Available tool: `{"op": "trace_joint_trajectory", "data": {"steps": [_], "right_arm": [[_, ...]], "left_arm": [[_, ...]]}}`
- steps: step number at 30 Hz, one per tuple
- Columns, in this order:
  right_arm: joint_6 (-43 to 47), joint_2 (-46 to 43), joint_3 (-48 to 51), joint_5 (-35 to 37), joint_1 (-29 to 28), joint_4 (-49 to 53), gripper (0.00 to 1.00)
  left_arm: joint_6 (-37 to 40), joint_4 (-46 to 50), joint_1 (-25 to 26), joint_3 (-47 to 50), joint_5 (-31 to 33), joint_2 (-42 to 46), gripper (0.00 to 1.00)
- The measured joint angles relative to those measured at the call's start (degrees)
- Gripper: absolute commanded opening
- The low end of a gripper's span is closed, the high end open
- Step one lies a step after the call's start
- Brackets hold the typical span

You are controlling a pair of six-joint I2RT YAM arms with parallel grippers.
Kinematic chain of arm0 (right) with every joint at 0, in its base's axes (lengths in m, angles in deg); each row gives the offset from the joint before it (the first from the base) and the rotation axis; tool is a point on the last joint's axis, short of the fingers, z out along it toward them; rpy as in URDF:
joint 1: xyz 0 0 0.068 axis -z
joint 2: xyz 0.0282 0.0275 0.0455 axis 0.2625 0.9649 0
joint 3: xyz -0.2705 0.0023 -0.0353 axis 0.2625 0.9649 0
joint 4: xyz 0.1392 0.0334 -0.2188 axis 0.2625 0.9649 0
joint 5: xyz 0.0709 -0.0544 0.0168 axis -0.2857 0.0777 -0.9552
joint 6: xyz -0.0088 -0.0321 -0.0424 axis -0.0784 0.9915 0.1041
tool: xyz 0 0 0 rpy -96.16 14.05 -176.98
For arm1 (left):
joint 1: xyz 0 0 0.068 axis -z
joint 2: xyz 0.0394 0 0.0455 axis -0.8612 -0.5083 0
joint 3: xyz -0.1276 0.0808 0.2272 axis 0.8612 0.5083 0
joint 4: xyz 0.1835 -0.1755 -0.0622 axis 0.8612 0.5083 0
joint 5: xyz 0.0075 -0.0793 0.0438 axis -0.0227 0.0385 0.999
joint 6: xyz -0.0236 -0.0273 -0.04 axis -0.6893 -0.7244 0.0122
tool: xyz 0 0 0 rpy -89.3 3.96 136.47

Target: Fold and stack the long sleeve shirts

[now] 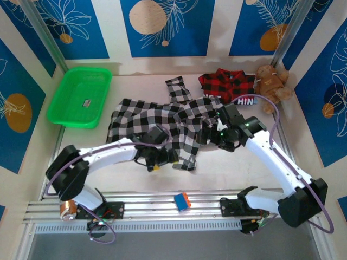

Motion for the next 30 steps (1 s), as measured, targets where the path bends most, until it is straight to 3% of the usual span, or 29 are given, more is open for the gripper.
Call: {"op": "trace_joint_trajectory", "data": {"steps": [7, 19, 23, 30], "right_arm": [[5.46, 0.74, -0.07, -6.47, 0.09, 0.07, 0.96], [6.73, -5.38, 3.98, -11.1, -0.02, -1.18, 0.96], [6.58, -6.08, 4.74, -11.82, -0.02, -1.22, 0.96], [6.36, -7.21, 4.74, -11.87, -0.02, -1.6, 0.96]], "left_arm": [[-4.42, -2.38, 2.54, -1.64, 0.96, -6.93, 0.72], [-7.08, -2.56, 3.13, -11.76, 4.11, -16.22, 0.63], [-6.73, 0.02, 3.15, -14.29, 4.24, -18.84, 0.54], [-4.74, 3.74, 3.15, -15.67, 5.33, -19.98, 0.3]]}}
